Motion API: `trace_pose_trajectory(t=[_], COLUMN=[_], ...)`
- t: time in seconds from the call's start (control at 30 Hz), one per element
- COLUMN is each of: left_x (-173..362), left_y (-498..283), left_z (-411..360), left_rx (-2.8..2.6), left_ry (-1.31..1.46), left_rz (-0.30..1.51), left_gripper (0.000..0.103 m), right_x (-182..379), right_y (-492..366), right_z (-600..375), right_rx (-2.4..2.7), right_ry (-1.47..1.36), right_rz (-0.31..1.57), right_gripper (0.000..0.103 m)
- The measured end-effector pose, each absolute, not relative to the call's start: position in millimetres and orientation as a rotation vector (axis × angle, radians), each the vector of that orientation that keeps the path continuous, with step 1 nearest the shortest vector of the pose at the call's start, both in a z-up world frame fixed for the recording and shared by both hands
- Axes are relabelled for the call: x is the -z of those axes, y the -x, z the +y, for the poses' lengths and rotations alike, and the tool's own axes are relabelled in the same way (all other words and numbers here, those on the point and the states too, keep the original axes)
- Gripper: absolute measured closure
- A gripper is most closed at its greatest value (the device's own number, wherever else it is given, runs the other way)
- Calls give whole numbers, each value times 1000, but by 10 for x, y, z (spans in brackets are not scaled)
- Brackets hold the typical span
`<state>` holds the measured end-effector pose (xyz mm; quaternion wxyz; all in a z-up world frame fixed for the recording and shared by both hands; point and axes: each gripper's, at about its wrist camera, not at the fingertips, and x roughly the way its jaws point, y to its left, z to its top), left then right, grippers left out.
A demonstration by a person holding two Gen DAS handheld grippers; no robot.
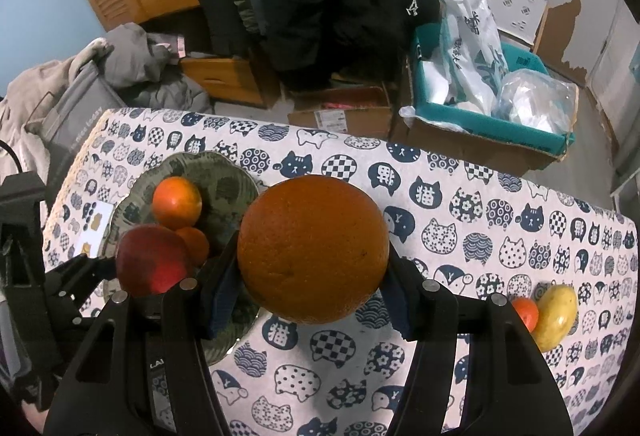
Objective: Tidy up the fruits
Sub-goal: 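Lower the red apple into the bowl and open the left tool while the right tool holds the orange above, then lower the orange into the bowl and open the right tool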
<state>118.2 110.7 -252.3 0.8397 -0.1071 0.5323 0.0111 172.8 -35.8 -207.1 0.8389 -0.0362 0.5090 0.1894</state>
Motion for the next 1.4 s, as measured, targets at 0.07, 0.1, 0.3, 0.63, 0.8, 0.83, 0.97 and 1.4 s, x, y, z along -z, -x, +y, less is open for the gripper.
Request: trace_pose_trajectory(t=[0.07,0.1,0.3,0.63,0.8,0.83,0.97,1.4], left_x=[2526,2521,2431,2397,2421,2430,2450,2412], left_y=[-1184,-1180,-1135,-1015,-942,-924,-857,-651], left_z=[1124,1138,1294,1772,1962,1990,2070,2188], left_rx=[-18,-13,-32,-157,-203,-211,-231,-253], left_ry=[242,256,301,377,403,403,402,382], left_rz=[1129,1129,1098,1081,1084,1086,1088,1081], left_gripper=[26,26,17,17,17,17,17,17], right_x=[2077,2078,2110,2299,2482,2520,2658,2737], right_y=[-1737,-1742,-1780,-1808,-1743,-1727,-1653,-1529], right_z=[-351,-350,-303,24,239,276,375,484], right_rx=[-401,-401,-409,-466,-505,-511,-512,-519], right_ry=[72,71,61,108,155,167,205,223], right_rz=[1078,1079,1090,1133,1181,1191,1220,1267], right_gripper=[41,41,41,41,41,41,41,39])
